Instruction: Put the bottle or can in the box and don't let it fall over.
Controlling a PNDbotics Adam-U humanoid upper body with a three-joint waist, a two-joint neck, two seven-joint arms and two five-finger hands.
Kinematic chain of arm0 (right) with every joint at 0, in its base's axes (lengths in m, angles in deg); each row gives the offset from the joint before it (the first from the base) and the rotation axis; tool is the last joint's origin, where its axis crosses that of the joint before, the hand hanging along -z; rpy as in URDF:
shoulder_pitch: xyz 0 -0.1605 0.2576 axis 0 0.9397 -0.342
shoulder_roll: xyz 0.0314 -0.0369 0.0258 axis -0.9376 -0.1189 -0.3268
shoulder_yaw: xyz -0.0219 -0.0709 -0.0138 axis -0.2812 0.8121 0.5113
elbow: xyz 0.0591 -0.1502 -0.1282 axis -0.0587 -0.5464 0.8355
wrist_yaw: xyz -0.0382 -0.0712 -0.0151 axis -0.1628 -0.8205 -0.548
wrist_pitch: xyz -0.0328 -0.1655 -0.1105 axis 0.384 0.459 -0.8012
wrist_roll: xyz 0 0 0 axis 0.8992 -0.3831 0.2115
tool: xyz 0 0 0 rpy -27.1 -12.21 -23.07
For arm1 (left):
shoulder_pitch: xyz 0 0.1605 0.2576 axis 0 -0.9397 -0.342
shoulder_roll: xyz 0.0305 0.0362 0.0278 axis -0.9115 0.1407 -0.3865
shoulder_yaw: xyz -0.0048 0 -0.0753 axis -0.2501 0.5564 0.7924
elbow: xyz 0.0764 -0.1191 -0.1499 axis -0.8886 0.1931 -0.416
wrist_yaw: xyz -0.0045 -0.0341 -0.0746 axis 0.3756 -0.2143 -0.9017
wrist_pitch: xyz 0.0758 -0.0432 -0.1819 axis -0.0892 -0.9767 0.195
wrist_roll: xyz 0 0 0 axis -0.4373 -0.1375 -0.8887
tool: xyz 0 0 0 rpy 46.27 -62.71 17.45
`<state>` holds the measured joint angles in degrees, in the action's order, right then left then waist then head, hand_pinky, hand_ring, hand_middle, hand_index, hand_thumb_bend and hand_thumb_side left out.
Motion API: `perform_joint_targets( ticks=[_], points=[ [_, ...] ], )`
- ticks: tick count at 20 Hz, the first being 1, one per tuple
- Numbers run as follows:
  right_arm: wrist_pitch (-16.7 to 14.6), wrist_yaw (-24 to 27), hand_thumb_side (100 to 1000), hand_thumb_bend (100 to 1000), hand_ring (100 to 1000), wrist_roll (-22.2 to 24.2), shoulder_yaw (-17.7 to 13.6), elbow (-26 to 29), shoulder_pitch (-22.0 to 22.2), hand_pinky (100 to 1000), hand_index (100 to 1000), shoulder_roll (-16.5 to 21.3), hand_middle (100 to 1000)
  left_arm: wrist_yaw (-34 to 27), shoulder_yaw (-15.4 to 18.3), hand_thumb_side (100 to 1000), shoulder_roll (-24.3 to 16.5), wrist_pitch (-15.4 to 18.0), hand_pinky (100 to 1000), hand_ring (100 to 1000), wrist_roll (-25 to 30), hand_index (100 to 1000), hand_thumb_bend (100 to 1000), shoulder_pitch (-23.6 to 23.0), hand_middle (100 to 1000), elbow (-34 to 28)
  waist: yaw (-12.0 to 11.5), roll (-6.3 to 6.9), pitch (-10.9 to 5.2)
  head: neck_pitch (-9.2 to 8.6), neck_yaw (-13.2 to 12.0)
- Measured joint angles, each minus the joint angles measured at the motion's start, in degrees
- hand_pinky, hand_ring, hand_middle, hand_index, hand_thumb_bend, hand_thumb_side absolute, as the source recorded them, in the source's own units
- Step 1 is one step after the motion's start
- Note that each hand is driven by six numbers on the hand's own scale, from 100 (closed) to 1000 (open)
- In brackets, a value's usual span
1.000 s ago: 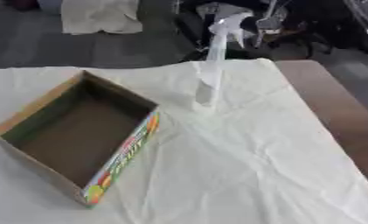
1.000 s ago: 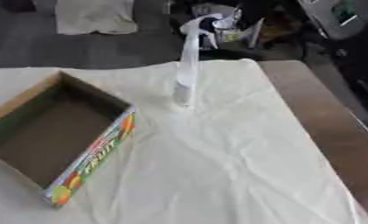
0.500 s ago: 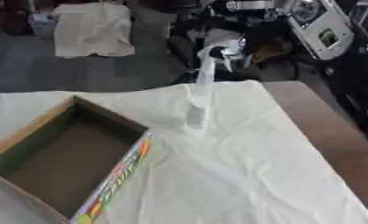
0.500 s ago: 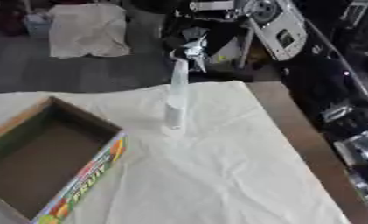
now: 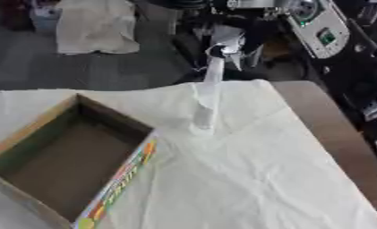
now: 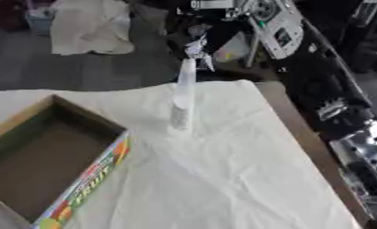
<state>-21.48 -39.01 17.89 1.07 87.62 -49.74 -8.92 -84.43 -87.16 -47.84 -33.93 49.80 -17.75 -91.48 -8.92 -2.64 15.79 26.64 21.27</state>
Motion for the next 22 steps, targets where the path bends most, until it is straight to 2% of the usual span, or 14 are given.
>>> perform_joint_targets(
  ticks=[9,22],
  points=[
    [-0.2,-0.1,449,449,877,2.4,-2.2,-2.0,-1.1,897,891,-0.5,960,0.2,0.0,855,-0.4,-0.2,936,565,0.0,608,176,0.1,702,0.0,0.2,-0.39,0.44,1.44,-0.8],
    [0.2,-3.2,446,451,863,3.1,-3.9,-4.7,-2.0,890,886,-0.6,948,0.4,0.0,857,-0.4,-0.3,936,564,0.0,606,176,0.2,702,0.0,0.1,-1.04,1.12,1.4,-0.9]
  ],
)
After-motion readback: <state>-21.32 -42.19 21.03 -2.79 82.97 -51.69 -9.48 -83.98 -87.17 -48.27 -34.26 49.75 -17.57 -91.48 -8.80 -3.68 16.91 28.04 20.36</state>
